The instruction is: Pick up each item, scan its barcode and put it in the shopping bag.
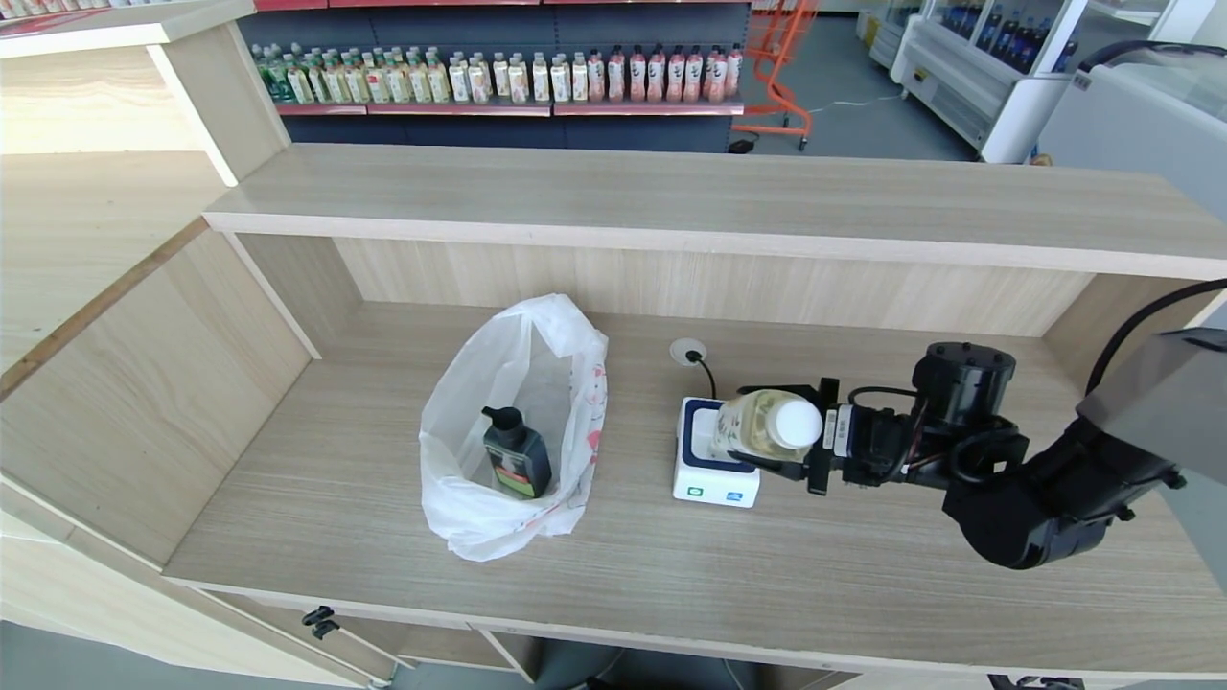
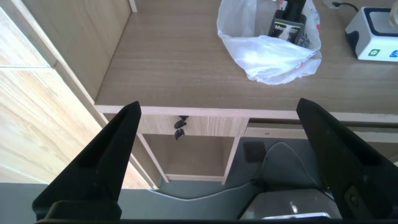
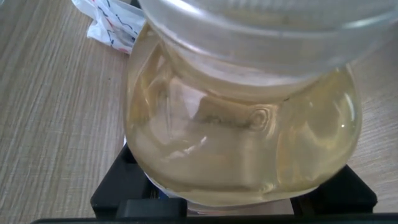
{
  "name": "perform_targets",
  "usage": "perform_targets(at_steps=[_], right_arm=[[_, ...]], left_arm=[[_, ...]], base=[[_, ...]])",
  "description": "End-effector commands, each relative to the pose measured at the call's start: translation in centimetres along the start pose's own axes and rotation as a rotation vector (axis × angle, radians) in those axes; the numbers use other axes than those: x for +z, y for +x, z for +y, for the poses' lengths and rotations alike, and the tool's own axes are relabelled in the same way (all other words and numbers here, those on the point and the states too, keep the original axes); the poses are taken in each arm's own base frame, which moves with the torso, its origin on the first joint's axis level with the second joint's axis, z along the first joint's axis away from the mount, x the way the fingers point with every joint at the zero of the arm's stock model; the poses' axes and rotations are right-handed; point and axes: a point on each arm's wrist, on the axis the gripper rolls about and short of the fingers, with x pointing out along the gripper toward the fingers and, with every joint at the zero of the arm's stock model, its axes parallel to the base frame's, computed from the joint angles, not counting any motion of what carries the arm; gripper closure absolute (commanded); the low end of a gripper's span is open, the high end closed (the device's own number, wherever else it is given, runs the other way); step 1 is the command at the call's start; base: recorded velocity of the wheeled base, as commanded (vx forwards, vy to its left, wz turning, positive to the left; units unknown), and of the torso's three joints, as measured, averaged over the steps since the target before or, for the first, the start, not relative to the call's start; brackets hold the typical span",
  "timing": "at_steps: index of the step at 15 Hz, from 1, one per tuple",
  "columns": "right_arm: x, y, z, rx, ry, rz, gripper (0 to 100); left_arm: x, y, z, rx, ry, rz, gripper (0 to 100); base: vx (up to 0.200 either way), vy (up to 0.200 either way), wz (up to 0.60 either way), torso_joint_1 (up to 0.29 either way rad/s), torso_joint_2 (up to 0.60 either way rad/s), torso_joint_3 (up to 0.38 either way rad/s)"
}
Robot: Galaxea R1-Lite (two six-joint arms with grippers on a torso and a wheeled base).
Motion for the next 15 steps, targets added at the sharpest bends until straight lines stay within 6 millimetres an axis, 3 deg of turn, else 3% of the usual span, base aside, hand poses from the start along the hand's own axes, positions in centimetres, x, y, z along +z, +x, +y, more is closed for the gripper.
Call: perform_targets(at_steps=[1,6,11,13,15], right_arm=[[-0.6,0.6,0.3,0.009,0.009,-0.002,100],[-1.3,1.5,0.5,0.015,0.010,-0.011,100],[-0.6,1.3,-0.2,-0.005,0.022,-0.020,100],[0.6,0.7,-1.0,-0.039,0.050,-0.037,100],[4.4,-1.5,-2.0,-0.115,0.187,-0.001,100]], left_arm=[[0.0,0.0,0.0,0.000,0.000,0.002,0],[0.0,0.0,0.0,0.000,0.000,0.003,0],[0.0,0.0,0.0,0.000,0.000,0.000,0],[0.0,0.0,0.0,0.000,0.000,0.002,0],[0.0,0.0,0.0,0.000,0.000,0.002,0]], base=[[0.000,0.000,0.00,0.000,0.00,0.000],[0.000,0.000,0.00,0.000,0.00,0.000],[0.000,0.000,0.00,0.000,0.00,0.000],[0.000,0.000,0.00,0.000,0.00,0.000],[0.000,0.000,0.00,0.000,0.00,0.000]])
